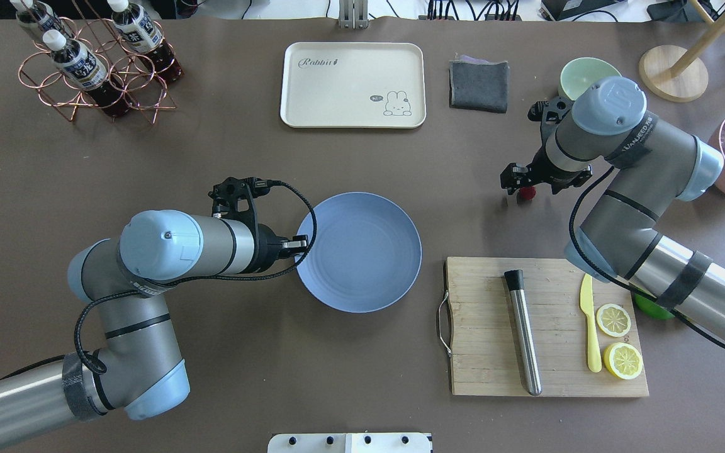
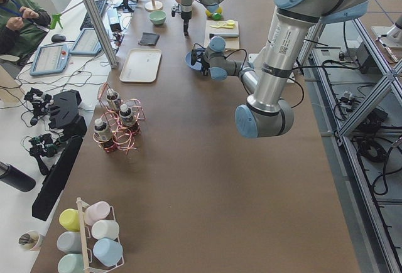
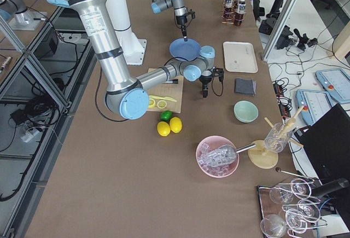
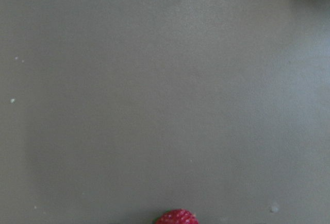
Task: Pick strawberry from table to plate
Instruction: 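Lower the right gripper onto the red strawberry and close it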
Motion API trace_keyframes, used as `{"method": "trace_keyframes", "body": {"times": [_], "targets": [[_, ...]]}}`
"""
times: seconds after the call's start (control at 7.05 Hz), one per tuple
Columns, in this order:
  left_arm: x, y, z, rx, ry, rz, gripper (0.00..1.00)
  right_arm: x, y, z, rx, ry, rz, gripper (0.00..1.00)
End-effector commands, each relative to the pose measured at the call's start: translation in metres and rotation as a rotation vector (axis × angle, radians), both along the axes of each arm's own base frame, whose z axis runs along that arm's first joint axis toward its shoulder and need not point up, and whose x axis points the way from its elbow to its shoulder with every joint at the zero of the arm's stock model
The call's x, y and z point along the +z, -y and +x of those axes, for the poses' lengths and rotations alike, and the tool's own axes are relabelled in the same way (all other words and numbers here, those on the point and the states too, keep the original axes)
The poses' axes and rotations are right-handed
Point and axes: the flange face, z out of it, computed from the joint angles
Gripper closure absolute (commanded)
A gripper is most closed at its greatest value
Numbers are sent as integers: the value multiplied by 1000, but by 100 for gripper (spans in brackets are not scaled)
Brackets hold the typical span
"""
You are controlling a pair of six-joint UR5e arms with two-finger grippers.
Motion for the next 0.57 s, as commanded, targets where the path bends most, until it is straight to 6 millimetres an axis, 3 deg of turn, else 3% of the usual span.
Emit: {"method": "trace_keyframes", "body": {"times": [0.0,0.28,0.43], "targets": [[1,2,-2,-2,1,0,100,-1,-1,-3,1,1,-4,94],[2,2,-2,-7,4,1,100,-7,-1,-4,1,9,4,100],[1,4,-3,-26,4,7,3,-14,-1,-4,1,20,10,100]]}}
